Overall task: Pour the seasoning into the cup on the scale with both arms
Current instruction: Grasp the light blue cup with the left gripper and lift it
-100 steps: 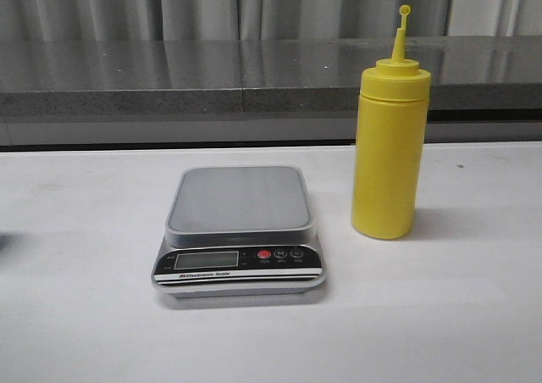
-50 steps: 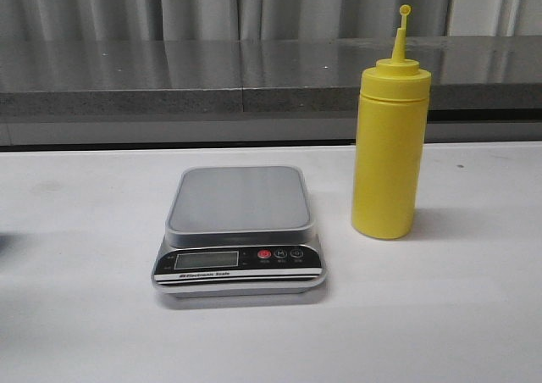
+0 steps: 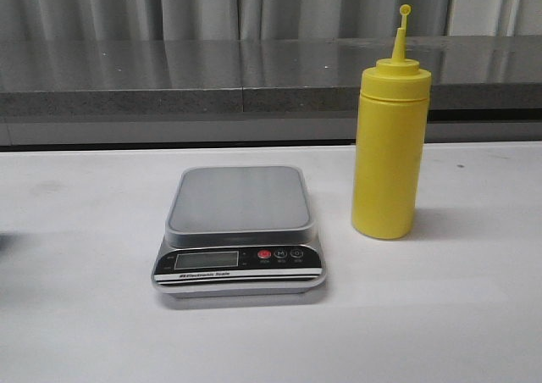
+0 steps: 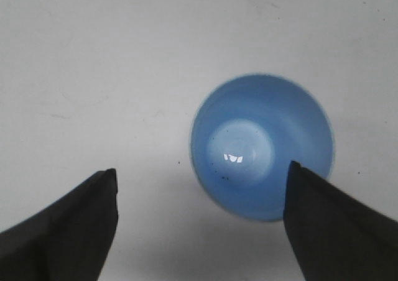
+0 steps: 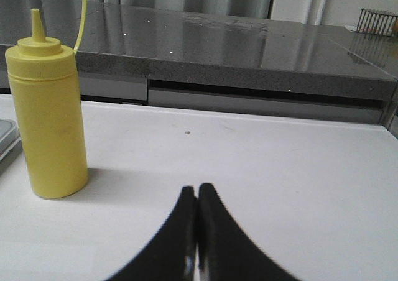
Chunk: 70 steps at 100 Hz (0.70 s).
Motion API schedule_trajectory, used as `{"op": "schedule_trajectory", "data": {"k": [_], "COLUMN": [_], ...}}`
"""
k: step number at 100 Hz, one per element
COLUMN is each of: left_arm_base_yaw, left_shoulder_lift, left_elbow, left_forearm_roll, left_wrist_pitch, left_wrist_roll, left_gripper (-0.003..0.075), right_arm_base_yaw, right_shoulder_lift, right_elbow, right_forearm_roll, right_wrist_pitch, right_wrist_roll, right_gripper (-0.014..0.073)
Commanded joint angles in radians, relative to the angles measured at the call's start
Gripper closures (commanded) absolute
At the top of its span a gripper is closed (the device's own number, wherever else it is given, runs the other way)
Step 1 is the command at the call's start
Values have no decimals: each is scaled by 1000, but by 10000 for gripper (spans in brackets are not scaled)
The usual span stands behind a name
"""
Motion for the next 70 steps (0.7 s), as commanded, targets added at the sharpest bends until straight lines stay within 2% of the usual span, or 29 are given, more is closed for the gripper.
{"op": "schedule_trajectory", "data": {"k": [1,16,28,47,70], "left_arm_base_yaw": [2,2,2,2,2], "left_shoulder_lift": [16,92,139,172,175], "left_elbow": [-60,-107,-123,-123,-123], "left_forearm_roll": [-11,-11,-11,-11,-11], "left_wrist_pitch": [-59,-56,-53,-53,-57], "left_wrist_roll": [-12,-12,-12,-12,-12], "left_gripper": [187,199,264,445,729], "right_arm_base_yaw": [-5,-5,-5,-5,-5], "right_shoulder_lift": [-16,-16,-16,-16,-16], "right_elbow": [1,1,1,1,1], "right_forearm_roll": [-10,-10,-10,-10,-10], "right_wrist_pitch": [-74,-74,-74,-74,-74], "right_wrist_roll": [-3,-3,-3,-3,-3], "right_gripper": [661,661,661,661,661]}}
